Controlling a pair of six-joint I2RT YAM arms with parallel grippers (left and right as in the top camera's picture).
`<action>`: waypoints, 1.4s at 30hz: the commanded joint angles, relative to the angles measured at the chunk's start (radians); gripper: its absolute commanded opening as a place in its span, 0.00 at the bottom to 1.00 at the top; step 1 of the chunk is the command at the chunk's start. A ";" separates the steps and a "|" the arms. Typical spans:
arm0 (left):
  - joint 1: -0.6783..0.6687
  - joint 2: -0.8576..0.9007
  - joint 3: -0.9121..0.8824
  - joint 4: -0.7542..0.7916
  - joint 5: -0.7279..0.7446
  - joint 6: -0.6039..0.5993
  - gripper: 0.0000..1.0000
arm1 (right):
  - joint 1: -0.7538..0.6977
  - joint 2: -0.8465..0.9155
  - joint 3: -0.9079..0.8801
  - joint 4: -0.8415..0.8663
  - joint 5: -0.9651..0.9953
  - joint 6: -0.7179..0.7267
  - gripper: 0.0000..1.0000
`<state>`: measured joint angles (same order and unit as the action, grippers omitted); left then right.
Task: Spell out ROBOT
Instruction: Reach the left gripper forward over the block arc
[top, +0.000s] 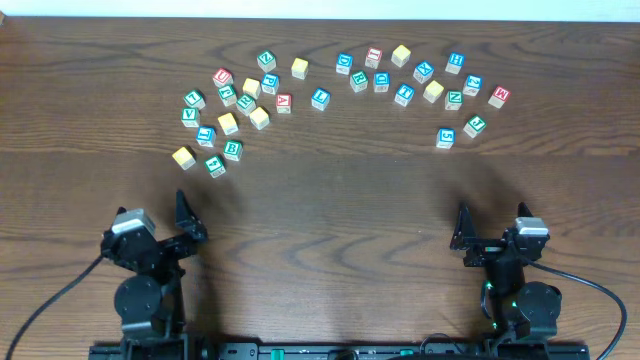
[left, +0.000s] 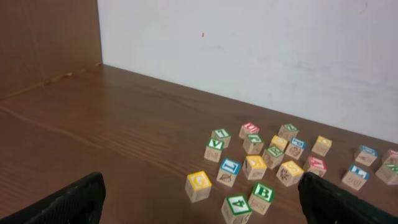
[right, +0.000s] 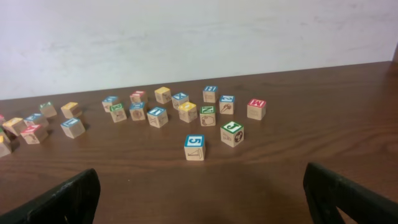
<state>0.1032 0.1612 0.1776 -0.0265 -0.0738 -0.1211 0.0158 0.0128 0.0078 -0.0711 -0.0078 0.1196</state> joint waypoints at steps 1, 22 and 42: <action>0.005 0.076 0.090 0.000 0.056 0.024 0.98 | -0.010 -0.002 -0.002 -0.004 0.001 -0.013 0.99; 0.002 0.773 0.849 -0.548 0.198 0.019 0.98 | -0.010 -0.002 -0.002 -0.004 0.001 -0.013 0.99; -0.095 1.356 1.397 -0.968 0.271 0.014 0.98 | -0.010 -0.002 -0.002 -0.004 0.001 -0.013 0.99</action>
<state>0.0162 1.4826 1.5547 -1.0153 0.1623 -0.1062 0.0158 0.0132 0.0078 -0.0711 -0.0078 0.1196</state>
